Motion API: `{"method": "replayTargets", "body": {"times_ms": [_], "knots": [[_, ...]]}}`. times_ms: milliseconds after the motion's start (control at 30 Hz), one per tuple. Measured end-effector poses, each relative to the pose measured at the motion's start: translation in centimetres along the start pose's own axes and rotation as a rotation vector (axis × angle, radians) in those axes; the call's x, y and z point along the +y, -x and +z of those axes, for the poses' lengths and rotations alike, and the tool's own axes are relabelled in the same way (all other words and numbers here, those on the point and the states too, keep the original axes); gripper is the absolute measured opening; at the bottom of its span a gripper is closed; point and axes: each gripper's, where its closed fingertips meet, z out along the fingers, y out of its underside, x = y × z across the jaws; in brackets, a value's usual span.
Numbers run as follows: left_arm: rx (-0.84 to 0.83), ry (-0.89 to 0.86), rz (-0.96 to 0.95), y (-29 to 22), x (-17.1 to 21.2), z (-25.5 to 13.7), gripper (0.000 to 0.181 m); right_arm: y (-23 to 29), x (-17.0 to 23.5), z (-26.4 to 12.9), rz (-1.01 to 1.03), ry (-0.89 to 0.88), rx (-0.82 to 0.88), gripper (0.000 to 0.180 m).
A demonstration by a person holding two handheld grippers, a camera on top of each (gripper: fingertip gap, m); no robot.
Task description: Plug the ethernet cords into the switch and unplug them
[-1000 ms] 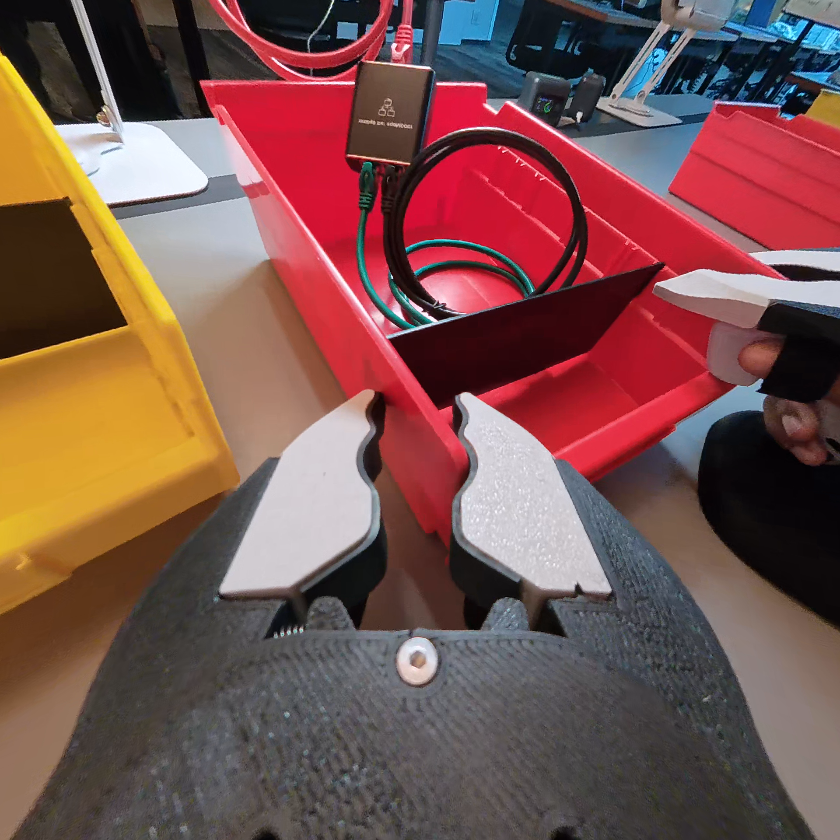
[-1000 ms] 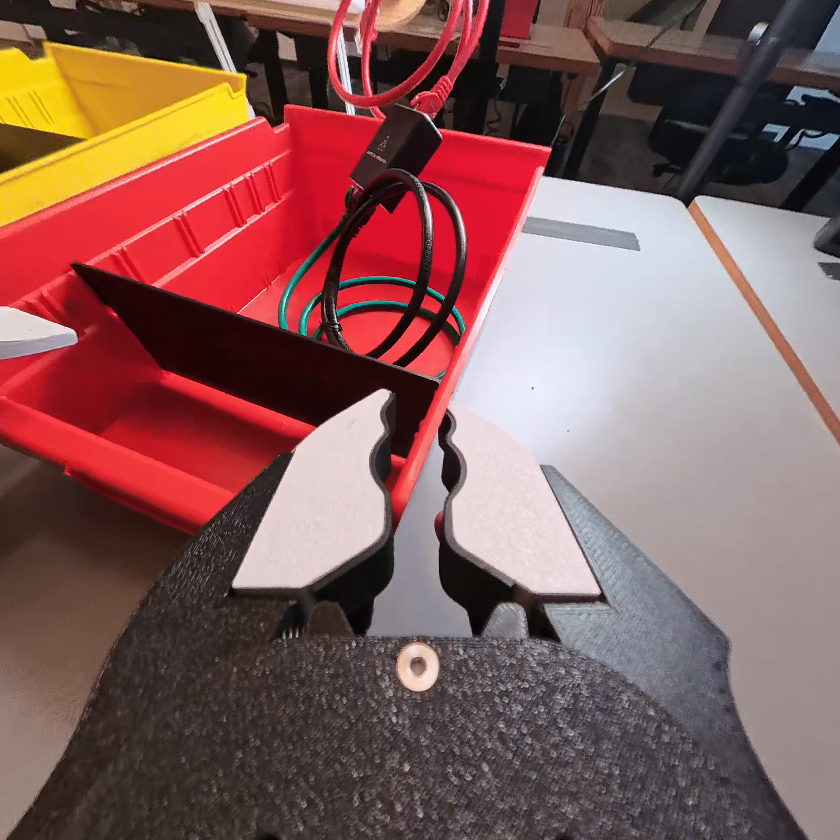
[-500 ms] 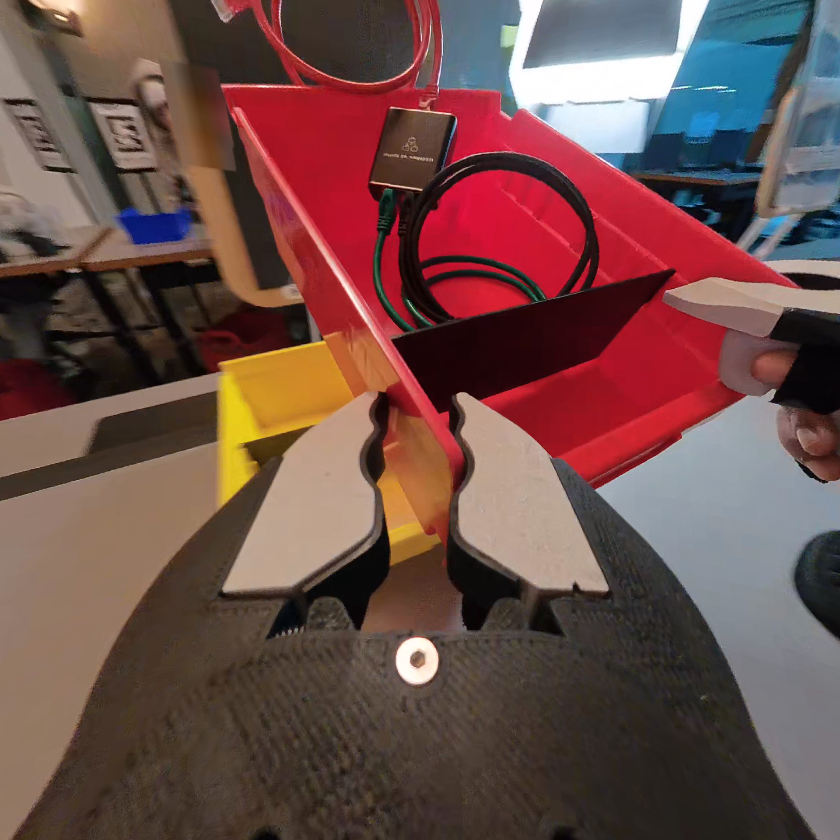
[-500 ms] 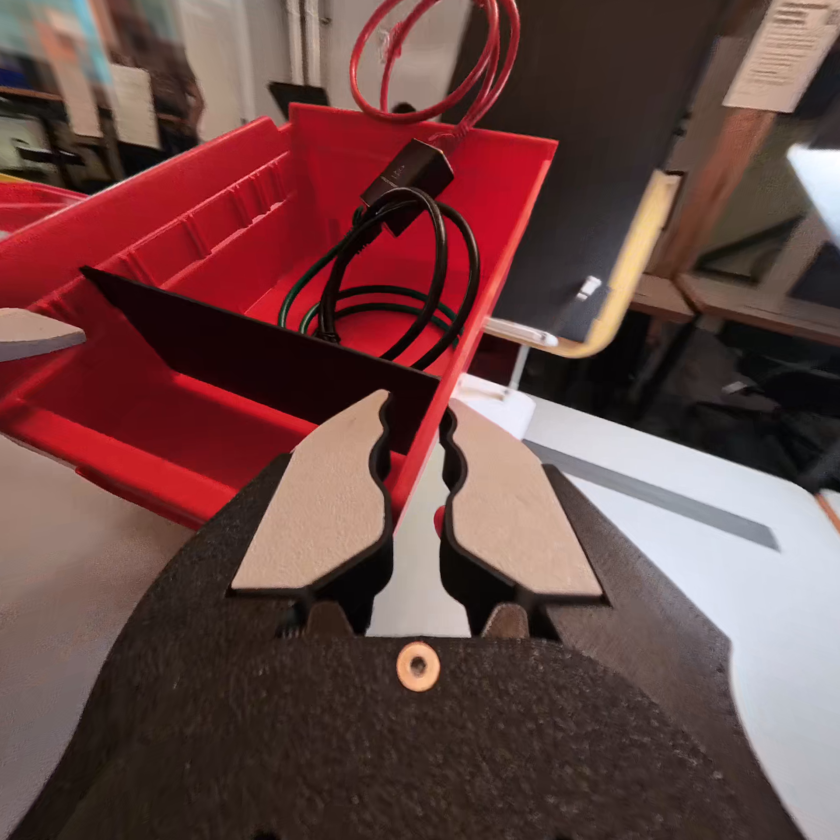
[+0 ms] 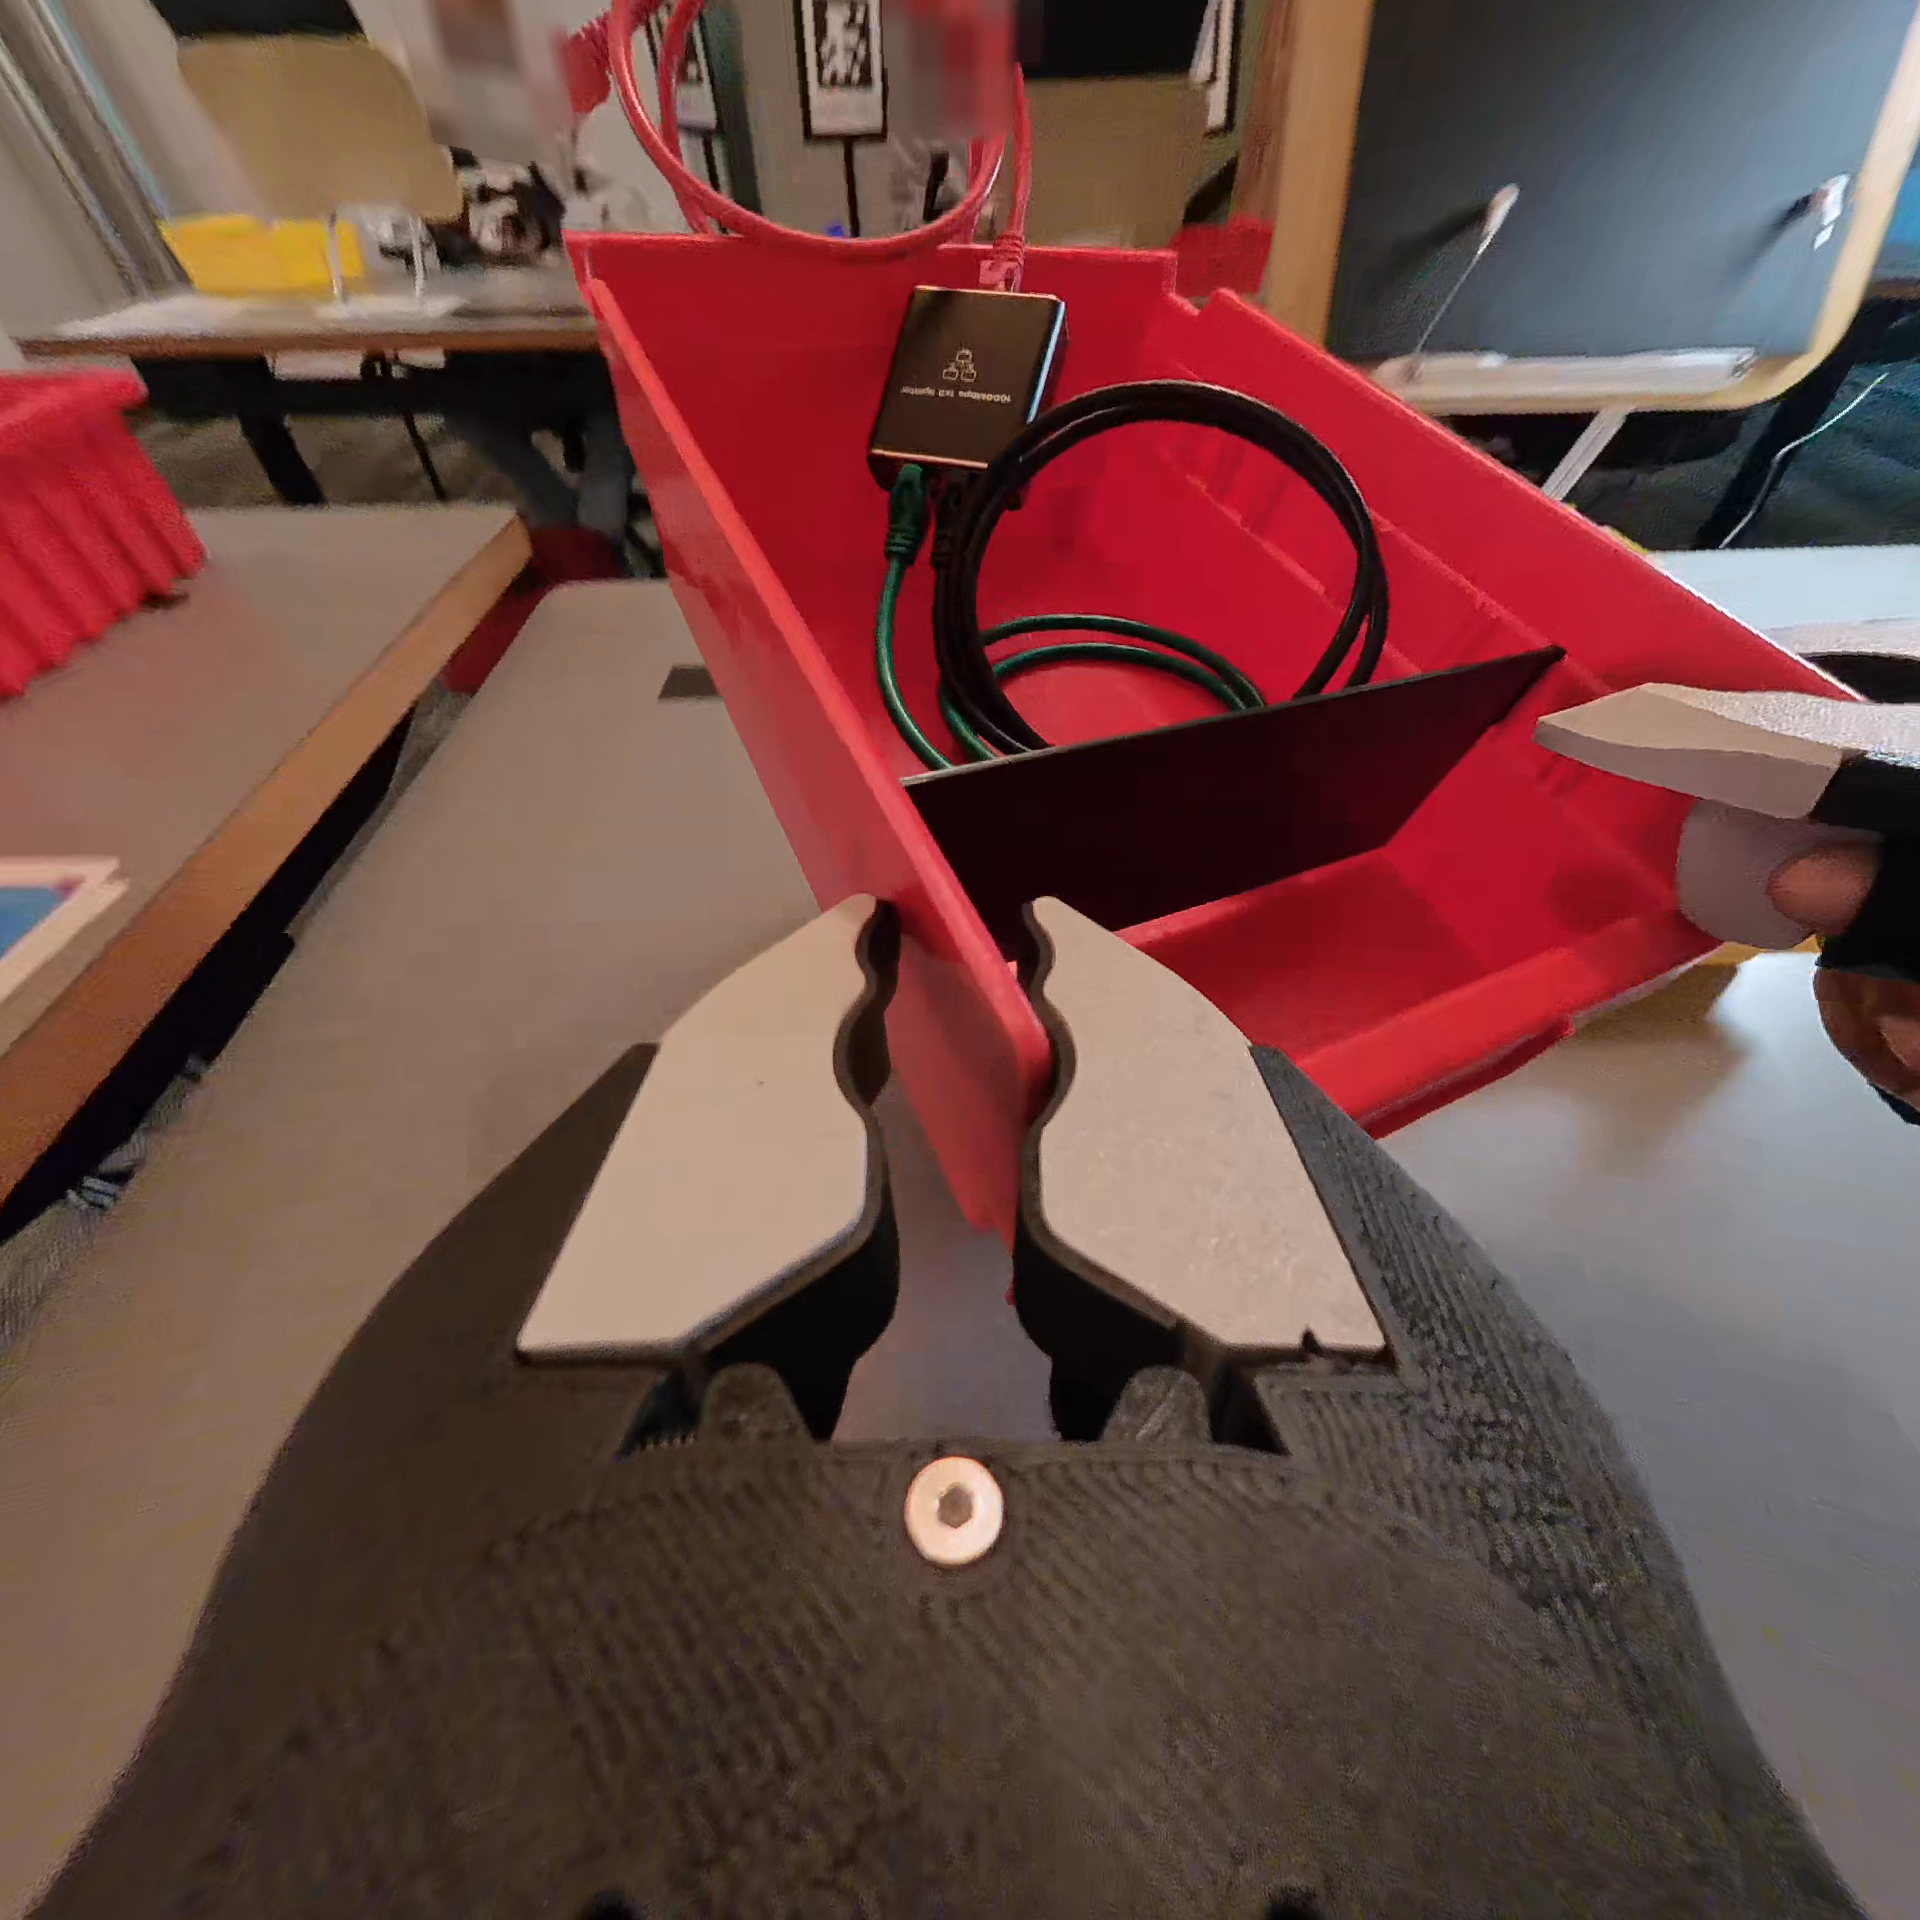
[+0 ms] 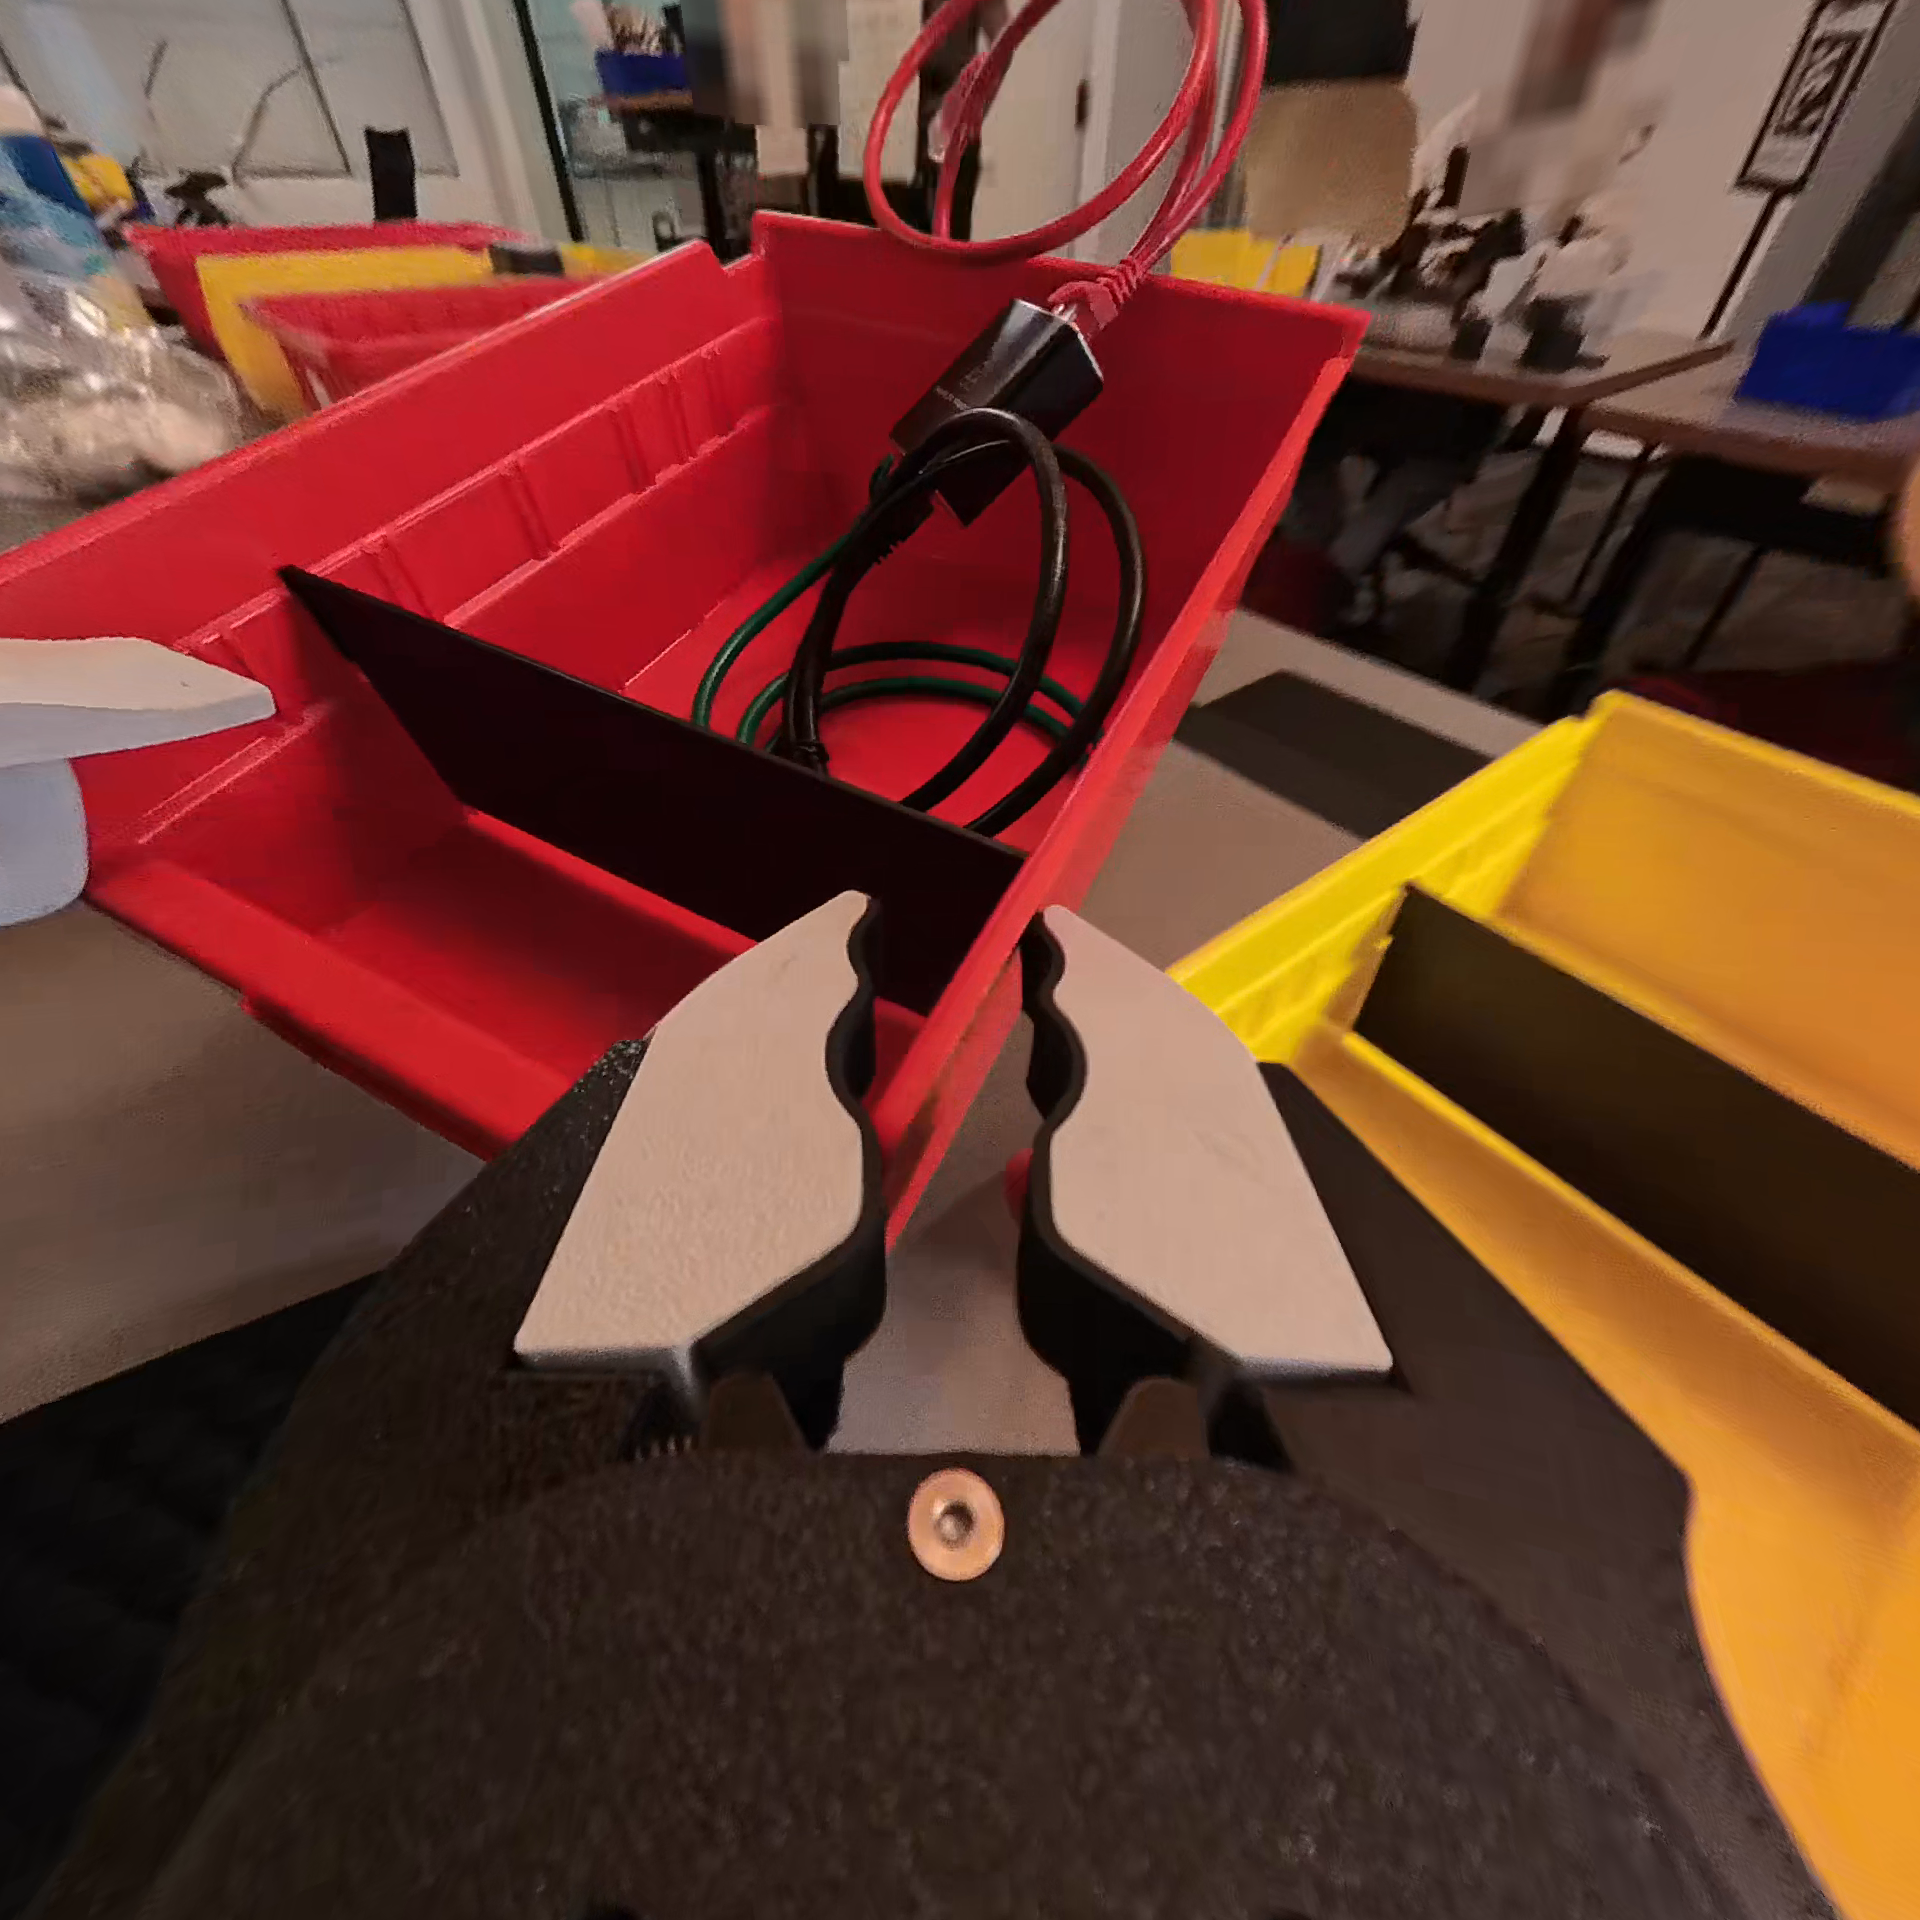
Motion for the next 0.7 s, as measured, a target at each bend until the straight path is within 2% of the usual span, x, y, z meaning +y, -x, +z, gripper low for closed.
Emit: {"method": "replayTargets", "body": {"times_ms": [233, 300, 433, 467, 567, 633, 700], "knots": [[0.051, 0.108, -0.079, 1.2, 7.4, 3.3, 0.021, -0.3, 7.1, 2.4, 0.037, 0.147, 0.007, 0.028], [0.061, 0.12, -0.094, 0.5, 8.7, 4.6, 0.021, -1.1, 7.6, 2.1, 0.046, 0.12, 0.011, 0.029], [0.141, 0.098, -0.073, -0.8, 7.5, 5.3, 0.032, -2.1, 6.5, -0.7, 0.0, 0.116, -0.031, 0.046], [0.109, 0.074, -0.02, -0.4, 6.4, 4.9, 0.036, -2.4, 5.8, -1.8, -0.027, 0.111, -0.053, 0.052], [0.096, 0.013, 0.208, -1.0, 2.6, 3.1, 0.041, -4.5, 4.2, -4.8, -0.172, 0.123, -0.133, 0.055], [0.183, 0.057, 0.351, -3.4, 1.7, 2.3, 0.044, -7.1, 5.4, -5.5, -0.28, 0.263, -0.157, 0.056], [0.314, 0.162, 0.468, -6.4, 2.7, 2.4, 0.05, -9.4, 8.1, -5.5, -0.373, 0.472, -0.172, 0.061]]}}
